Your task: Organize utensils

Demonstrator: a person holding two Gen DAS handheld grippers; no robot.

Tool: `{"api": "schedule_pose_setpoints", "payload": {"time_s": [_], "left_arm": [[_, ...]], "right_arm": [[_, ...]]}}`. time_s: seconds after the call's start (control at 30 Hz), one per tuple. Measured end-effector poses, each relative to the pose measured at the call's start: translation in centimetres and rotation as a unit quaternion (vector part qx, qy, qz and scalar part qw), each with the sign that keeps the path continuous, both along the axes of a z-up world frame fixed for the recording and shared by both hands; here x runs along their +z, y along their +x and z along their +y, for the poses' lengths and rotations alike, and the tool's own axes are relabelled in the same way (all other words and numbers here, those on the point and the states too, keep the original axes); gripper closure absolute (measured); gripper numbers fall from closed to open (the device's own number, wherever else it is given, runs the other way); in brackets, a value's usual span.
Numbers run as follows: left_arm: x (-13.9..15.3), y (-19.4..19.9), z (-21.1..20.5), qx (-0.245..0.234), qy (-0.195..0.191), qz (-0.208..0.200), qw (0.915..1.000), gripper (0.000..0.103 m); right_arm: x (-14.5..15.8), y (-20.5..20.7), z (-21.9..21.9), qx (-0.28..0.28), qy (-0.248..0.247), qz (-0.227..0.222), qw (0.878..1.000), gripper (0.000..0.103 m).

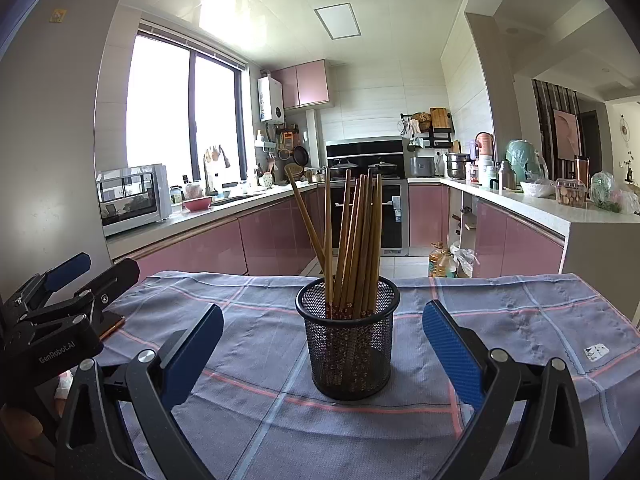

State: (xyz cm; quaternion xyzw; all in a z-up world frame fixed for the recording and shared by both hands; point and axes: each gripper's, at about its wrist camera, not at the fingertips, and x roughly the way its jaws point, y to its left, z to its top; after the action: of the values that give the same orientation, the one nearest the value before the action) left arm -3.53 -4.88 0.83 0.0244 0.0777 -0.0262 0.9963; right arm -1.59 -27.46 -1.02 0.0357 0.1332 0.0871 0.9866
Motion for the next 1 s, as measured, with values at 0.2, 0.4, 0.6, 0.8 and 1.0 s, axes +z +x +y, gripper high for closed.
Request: {"api": "schedule_pose_setpoints", "payload": {"time_s": [0.2, 0.4, 0.6, 0.8, 1.0], "left_arm": [[-0.08, 0.07, -0.08, 0.001, 0.002, 0.001, 1.0, 0.006], [-0.26, 0.11, -0.21, 0.001, 0.001, 0.004, 1.0, 0.006], [-0.29, 0.07, -0.24, 0.001, 0.002, 0.005, 1.0, 0.006], [-0.42, 0.19, -0.15, 0.001, 0.001, 0.01, 0.9999, 0.006], [-0.43, 0.22, -0.13, 0.002, -0.001, 0.015, 0.9999, 0.006]], "right_arm": [[0.05, -0.07, 0.04, -0.001, 0.002, -0.002, 1.0, 0.007], [0.07, -0.01, 0.06, -0.002, 0.002, -0.003, 1.0, 0.007], [0.07, 0.01, 0.05, -0.003, 0.003, -0.004, 1.0, 0.007], [0.01, -0.03, 0.09, -0.002, 0.003, -0.002, 1.0, 0.007], [0.07, -0.01, 0.16, -0.002, 0.003, -0.002, 1.0, 0.007]]}}
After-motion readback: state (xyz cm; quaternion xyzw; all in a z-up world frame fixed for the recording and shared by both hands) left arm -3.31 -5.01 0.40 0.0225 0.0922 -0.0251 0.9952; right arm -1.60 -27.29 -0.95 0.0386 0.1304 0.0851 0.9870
